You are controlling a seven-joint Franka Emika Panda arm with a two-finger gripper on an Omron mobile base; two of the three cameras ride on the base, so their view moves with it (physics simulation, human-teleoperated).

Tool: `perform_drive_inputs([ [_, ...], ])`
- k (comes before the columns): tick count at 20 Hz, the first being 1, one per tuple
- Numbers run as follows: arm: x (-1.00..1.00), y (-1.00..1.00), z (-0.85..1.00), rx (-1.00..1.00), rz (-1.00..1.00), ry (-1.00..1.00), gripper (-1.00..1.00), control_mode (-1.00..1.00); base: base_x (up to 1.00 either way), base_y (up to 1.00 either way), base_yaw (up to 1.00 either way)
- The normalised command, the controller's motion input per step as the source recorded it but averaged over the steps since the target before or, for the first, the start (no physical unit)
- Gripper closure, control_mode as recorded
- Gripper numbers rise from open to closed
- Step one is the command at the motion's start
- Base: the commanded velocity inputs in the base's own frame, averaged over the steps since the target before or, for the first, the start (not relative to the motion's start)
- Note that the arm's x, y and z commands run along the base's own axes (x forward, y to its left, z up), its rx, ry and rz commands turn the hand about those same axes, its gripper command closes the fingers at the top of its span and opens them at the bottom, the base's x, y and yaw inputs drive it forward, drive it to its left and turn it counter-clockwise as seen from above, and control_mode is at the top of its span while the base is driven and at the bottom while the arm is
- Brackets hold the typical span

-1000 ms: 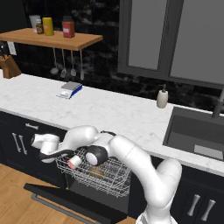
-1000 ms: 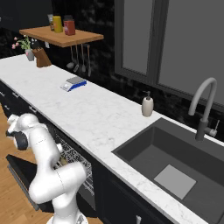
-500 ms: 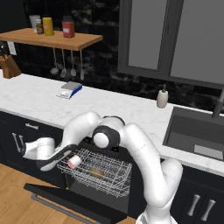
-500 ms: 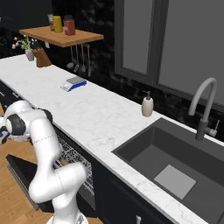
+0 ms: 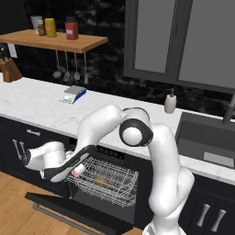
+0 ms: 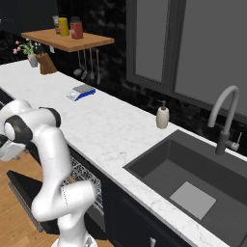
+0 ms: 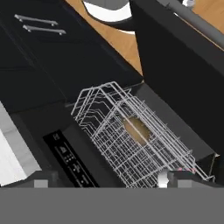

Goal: Pick up the cup and bowl from the counter, place them in the dishwasher, and close the dishwasher door.

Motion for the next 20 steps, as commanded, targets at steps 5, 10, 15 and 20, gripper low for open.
perform_drive_inputs([
  [5, -0.99, 0.02, 0.01, -0.19, 0.27, 0.11, -1.0, -1.0, 0.0, 0.0, 0.0],
  [10, -0.94, 0.22, -0.09, -0.3, 0.22, 0.11, -1.0, -1.0, 0.0, 0.0, 0.0],
  [15, -0.76, 0.46, -0.31, -0.32, 0.15, 0.12, -1.0, -1.0, 0.0, 0.0, 0.0],
  [20, -0.5, 0.52, -0.66, -0.37, 0.11, 0.09, -1.0, -1.0, 0.0, 0.0, 0.0],
])
